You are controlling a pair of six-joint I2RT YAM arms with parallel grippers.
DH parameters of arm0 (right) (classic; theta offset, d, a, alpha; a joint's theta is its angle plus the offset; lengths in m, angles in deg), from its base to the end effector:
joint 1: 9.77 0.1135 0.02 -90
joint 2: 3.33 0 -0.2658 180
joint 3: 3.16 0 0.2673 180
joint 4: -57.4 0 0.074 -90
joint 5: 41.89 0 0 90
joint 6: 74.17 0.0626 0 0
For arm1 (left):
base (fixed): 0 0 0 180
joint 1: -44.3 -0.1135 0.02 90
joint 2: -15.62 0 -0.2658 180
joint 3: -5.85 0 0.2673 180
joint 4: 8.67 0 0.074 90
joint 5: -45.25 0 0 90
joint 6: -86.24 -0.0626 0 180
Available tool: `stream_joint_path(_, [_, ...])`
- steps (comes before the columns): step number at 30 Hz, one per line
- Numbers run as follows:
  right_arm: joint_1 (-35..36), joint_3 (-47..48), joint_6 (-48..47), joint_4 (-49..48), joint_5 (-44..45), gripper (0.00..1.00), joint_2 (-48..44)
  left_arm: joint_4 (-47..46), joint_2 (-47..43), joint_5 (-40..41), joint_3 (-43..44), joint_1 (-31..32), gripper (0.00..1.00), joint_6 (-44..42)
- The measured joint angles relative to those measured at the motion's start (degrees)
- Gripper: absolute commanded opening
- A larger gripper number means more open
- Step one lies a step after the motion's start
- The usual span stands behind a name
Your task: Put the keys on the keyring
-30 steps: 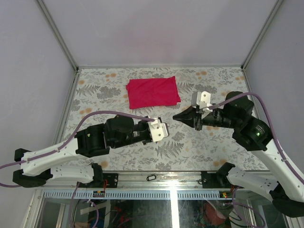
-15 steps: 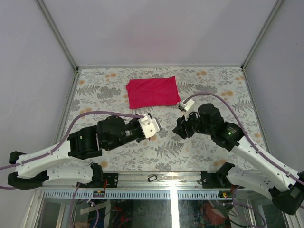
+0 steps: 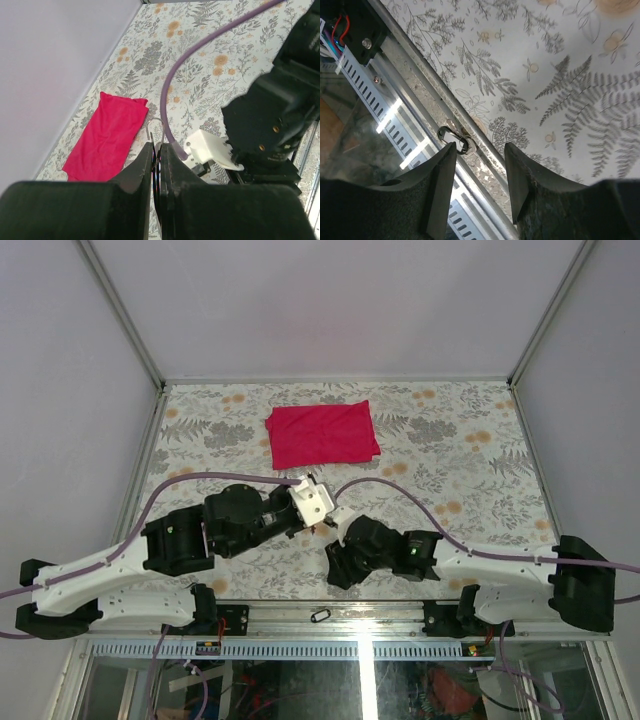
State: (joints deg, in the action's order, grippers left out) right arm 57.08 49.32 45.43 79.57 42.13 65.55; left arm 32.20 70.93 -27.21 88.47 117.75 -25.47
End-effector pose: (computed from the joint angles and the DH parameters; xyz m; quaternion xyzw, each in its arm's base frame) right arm 0.1069 0.2666 0.2010 -0.3088 0.8454 0.3545 0.2536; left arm 0.0854 -0.2210 0.4233 0.5096 0.5934 -0.1590 0.6024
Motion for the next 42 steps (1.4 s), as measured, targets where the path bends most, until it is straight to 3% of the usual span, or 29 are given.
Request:
stream_joint_path(9, [7.4,-2.7,17.7,-1.4,7.0,0.5,3.5,0.6,-1.7,-0.9,0.0,0.0,0.0,1.2])
stream_joint_path(16, [12.1,-2.4,25.2,-2.2,9.2,0.5,9.3,1.8,-3.3,-2.5,0.0,0.0,0.0,1.6])
stream_joint_path(25, [16.2,4.4,26.3,2.6,13.2,0.5,17.3,2.8,-3.6,-4.2,-0.6,0.0,0.0,1.8])
stream_joint_path(42, [20.2,16.6,22.6,15.0,19.0,0.38,26.2,3.0,-5.0,-4.5,-1.0,0.0,0.0,2.0])
